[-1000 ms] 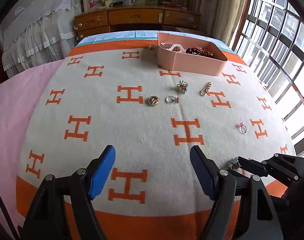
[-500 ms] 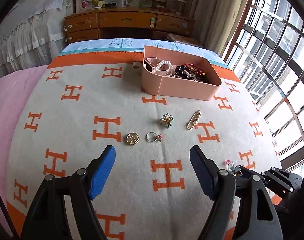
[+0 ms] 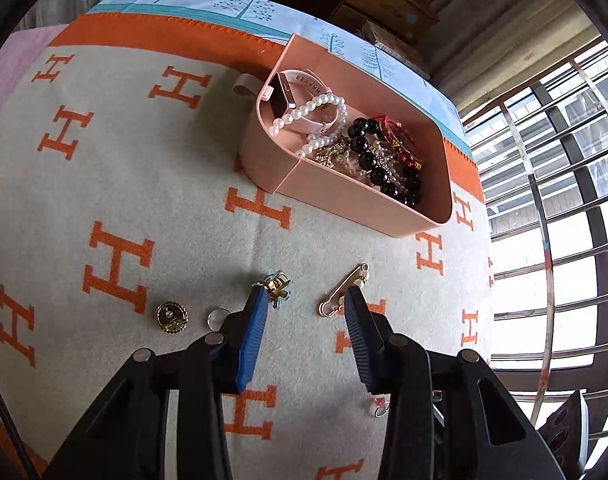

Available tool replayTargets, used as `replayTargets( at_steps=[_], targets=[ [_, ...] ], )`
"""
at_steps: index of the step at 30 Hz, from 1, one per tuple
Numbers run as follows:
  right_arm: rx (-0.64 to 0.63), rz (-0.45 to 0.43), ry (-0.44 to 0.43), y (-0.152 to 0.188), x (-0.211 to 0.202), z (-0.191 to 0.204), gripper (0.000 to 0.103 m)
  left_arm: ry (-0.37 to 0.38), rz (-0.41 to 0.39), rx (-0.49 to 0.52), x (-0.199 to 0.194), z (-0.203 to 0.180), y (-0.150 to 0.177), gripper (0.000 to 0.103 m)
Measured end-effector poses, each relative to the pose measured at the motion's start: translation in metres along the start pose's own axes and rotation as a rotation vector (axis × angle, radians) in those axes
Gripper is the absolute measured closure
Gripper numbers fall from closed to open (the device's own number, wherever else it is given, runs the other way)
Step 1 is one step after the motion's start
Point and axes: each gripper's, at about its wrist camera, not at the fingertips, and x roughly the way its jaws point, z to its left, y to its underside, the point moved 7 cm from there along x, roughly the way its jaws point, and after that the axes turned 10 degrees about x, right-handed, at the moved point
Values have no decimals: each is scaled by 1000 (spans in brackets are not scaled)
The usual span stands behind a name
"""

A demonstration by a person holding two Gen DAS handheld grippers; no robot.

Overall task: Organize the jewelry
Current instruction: 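Grasp the gold flower brooch with the left gripper while the right gripper holds its brooch, then carry both flower brooches over the pink tray and open both grippers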

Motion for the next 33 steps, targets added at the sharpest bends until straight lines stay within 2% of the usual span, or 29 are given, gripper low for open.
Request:
replayTargets(
  at_steps=[8,14,16,18,23,25,33],
  targets=[
    [21,5,-17,-4,4,-10,83,-47,74,-44,17,-5,3,66],
    [23,-3,-24,-3,1,-12,83,-87,79,-47,28,-5,-5,66],
    [25,-1,-22,-2,2,-13,83,-105,87,-36,32,-5,-7,68],
    [31,1,-20,-2,3,-15,83,-120,96,-27,38,-5,-12,76],
    [40,7,-17,-2,5,-18,83,-171,93,33,40,-9,-16,79],
    [39,9,-17,-2,5,-17,83,-194,95,62,42,-12,-18,86],
    [29,-3,-8,-9,-1,-11,83,-203,93,149,34,-25,-19,87]
  ],
)
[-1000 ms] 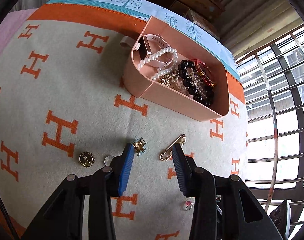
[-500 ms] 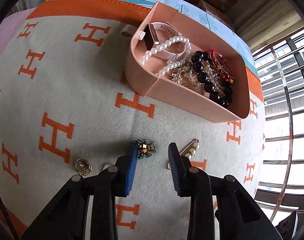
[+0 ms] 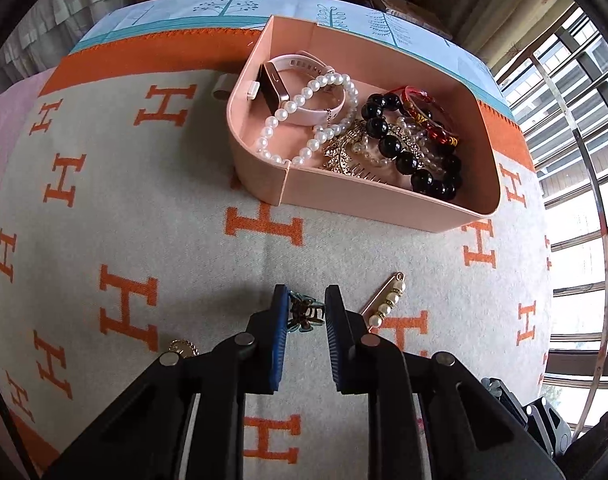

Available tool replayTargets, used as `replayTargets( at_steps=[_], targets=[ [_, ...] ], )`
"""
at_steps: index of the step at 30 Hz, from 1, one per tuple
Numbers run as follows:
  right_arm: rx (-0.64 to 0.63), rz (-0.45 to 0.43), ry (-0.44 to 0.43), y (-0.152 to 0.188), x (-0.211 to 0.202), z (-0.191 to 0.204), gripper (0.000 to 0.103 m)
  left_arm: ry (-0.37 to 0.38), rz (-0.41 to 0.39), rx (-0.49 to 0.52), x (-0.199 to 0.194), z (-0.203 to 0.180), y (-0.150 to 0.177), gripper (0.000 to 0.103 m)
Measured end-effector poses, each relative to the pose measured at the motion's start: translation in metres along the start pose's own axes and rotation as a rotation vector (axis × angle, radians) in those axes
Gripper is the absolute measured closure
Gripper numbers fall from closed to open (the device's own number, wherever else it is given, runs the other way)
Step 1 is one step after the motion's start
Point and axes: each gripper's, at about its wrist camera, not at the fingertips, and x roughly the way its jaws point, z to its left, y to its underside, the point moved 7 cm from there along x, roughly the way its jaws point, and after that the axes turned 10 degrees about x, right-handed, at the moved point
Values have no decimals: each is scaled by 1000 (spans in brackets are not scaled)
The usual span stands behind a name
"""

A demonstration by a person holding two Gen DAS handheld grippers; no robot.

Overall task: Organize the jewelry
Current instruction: 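Carry both flower brooches over the pink tray and open both grippers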

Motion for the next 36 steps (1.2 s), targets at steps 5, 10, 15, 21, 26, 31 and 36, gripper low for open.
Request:
replayTargets(
  at_steps=[5,10,15,21,26,31,36],
  targets=[
    [-15,-28,-24,-35,-12,12,83,-17,-66,80,-34,-9,-16,87],
    [-16,-76,-44,-93,-17,22,83,-53,-169,143,-77,-15,-46,87],
    [89,-44,-78,-140,11,15,83,-94,-211,191,-85,-12,-74,87],
    [184,29,-53,-150,56,-1,82,-94,-173,204,-46,-7,-90,87],
    [220,76,-40,-141,73,-9,78,-70,-138,209,-26,-4,-87,55],
    [224,71,-35,-134,71,-12,78,-111,-204,227,-41,0,-80,40],
    [216,58,-28,-125,61,-10,78,-129,-249,209,-59,9,-67,32]
  ],
)
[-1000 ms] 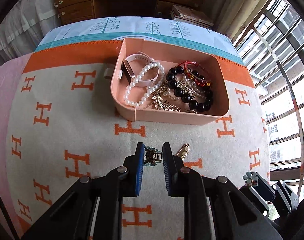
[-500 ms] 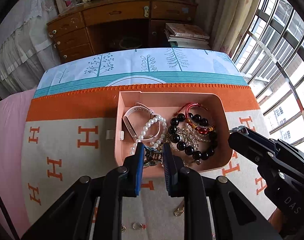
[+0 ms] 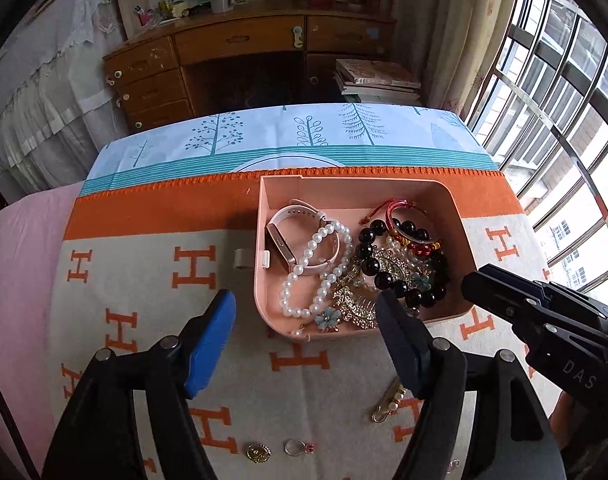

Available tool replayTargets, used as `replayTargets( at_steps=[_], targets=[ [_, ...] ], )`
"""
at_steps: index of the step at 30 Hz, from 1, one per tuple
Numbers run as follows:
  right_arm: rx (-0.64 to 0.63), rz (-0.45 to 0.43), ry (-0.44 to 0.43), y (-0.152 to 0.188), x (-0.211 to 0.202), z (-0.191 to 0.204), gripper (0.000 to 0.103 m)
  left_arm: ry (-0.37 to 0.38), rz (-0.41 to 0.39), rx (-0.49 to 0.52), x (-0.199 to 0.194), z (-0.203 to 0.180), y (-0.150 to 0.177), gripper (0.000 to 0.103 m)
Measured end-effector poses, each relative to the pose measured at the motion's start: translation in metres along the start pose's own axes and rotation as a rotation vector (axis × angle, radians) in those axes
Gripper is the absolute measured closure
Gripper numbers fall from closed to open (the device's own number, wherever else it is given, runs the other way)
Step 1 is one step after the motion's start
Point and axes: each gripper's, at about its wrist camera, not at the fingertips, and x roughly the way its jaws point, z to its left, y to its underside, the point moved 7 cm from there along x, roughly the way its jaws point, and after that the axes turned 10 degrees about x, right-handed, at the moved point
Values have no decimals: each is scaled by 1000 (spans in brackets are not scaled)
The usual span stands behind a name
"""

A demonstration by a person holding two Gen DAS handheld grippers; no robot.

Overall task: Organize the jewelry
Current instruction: 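Carry both flower brooches over the pink tray and open both grippers, then withdraw both tools toward the gold safety pin and coin brooch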

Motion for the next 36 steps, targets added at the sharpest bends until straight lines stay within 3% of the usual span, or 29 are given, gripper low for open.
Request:
replayTargets(
  at_steps=[8,17,30,36],
  targets=[
    [14,-39,33,24,-23,-2,78,-18,-45,-78,-32,18,31,32],
    [40,44,49,61,-25,1,78,-51,-95,-108,-57,27,75,32],
    [50,114,87,87,-8,8,78,-80,-89,-78,-56,33,118,31],
    [66,156,128,91,6,8,78,-75,-69,-113,-47,55,131,31]
  ],
)
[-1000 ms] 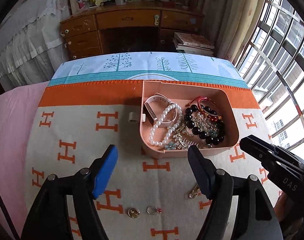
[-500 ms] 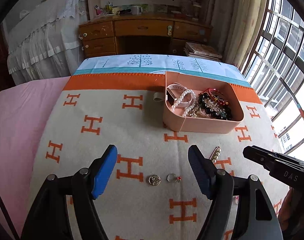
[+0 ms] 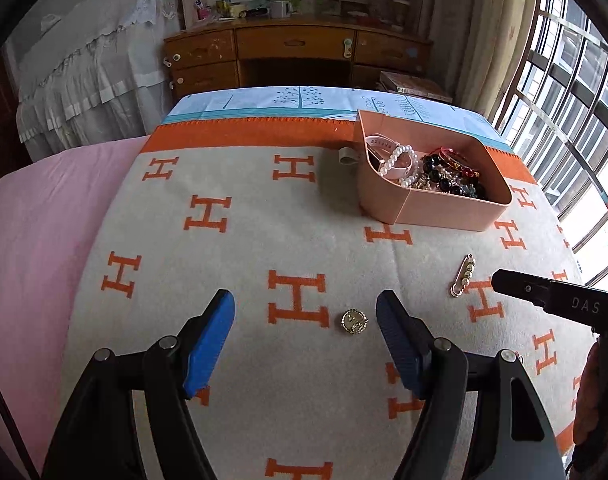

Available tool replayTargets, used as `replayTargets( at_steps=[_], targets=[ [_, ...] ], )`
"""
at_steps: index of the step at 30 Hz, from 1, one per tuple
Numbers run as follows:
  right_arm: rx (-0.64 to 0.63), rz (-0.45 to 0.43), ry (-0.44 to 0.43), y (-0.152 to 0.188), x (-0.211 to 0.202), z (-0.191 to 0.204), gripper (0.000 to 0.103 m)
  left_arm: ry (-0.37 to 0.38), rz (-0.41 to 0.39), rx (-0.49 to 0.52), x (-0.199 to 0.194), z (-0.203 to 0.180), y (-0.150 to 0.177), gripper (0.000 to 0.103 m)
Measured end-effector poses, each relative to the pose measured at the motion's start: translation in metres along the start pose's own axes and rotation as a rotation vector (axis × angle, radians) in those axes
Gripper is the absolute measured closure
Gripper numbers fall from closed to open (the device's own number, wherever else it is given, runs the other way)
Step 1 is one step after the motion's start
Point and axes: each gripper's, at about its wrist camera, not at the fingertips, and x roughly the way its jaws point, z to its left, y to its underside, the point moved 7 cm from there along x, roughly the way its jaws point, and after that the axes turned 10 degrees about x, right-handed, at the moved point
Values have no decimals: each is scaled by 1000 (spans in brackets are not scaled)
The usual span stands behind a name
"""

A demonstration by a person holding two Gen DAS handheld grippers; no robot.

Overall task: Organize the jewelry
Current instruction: 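Withdraw both tools toward the gold safety pin and coin brooch, then grasp the gold pearl safety pin with the right gripper while the left gripper approaches the coin brooch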

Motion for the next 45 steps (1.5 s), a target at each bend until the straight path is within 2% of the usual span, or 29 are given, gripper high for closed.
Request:
replayTargets(
  at_steps=[7,14,22,23,27,32,38,45],
  targets=[
    [17,45,48,-2,16,4,78,-3,23,-92,13,40,10,31],
    [60,48,54,-12,31,7,78,11,28,-114,19,50,12,31],
    [-199,-36,231,-7,39,33,78,25,35,-82,20,41,12,31],
    [-220,-50,236,-5,38,34,81,27,34,-70,20,39,12,31],
    [-209,-46,177,0,34,31,96,76,32,10,20,22,13,31],
    [-194,-84,124,6,19,20,96,90,37,139,23,0,26,31],
    [-164,-111,56,14,5,10,96,110,36,171,33,-14,33,31],
    [-152,-91,-3,25,5,4,96,72,-2,268,46,-25,26,32]
  ],
)
